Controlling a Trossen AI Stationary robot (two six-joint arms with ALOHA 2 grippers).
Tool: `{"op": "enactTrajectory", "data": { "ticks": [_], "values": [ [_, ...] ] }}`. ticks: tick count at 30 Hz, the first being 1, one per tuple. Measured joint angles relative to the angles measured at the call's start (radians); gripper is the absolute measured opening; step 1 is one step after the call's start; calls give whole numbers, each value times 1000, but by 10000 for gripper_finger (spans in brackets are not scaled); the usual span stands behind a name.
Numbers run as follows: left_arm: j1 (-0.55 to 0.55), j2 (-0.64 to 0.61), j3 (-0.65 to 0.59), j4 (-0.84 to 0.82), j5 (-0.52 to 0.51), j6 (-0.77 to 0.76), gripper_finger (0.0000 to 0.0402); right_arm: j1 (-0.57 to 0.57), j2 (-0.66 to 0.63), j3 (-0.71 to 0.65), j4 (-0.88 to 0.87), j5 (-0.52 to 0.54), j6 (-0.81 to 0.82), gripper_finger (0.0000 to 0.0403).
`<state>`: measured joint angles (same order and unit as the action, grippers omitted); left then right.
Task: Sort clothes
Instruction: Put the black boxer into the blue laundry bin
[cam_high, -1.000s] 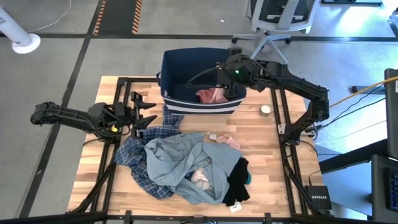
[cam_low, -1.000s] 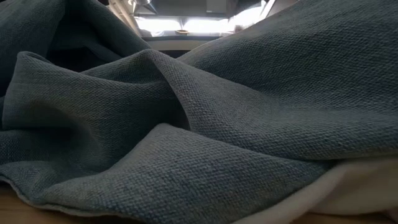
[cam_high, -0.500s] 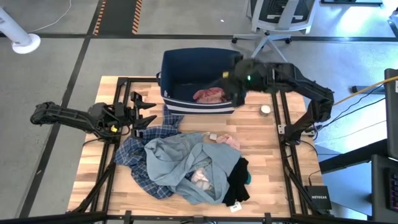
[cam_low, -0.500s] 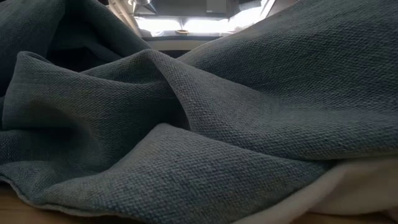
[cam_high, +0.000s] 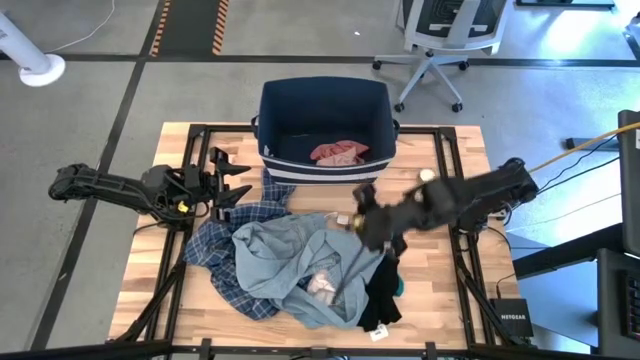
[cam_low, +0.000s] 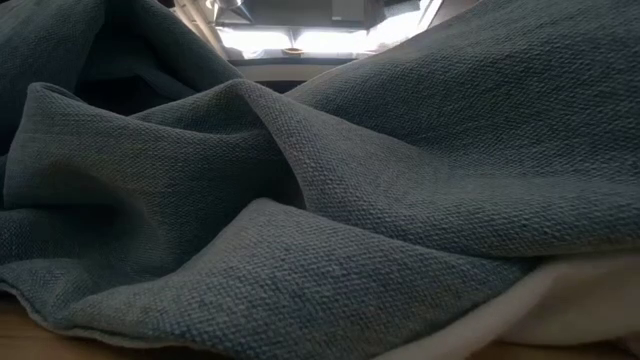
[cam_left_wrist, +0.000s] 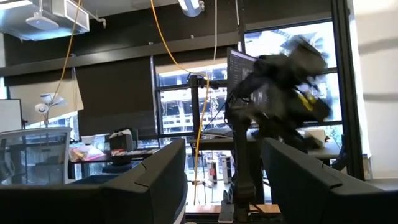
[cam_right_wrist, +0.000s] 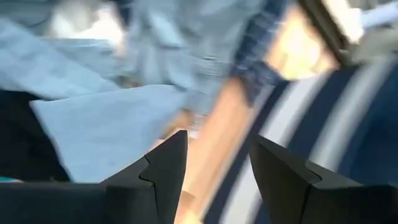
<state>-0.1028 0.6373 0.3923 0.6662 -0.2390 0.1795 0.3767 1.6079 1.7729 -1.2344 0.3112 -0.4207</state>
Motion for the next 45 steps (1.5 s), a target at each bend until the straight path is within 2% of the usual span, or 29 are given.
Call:
{"op": "enactTrajectory", "data": {
  "ticks": [4, 12, 17, 23, 28, 38, 45],
  "values": [
    [0, 0, 0, 0, 0, 0, 208, 78, 0, -153, 66, -2, 89, 191],
    [0, 0, 0, 0, 0, 0, 208, 226, 0, -397, 62, -109, 348, 191],
    [0, 0, 0, 1, 0, 2, 208, 332, 0, -498, 98, -150, 399, 191],
    [0, 0, 0, 0, 0, 13, 208, 432, 0, -620, 331, -133, 392, 191],
    [0, 0, 0, 0, 0, 11, 208, 449, 0, -715, 490, -94, 388, 191],
    [0, 0, 0, 0, 0, 11, 208, 448, 0, -820, 679, -67, 339, 191],
    [0, 0, 0, -1, 0, 11, 208, 447, 0, -861, 713, -34, 337, 191]
  ]
}}
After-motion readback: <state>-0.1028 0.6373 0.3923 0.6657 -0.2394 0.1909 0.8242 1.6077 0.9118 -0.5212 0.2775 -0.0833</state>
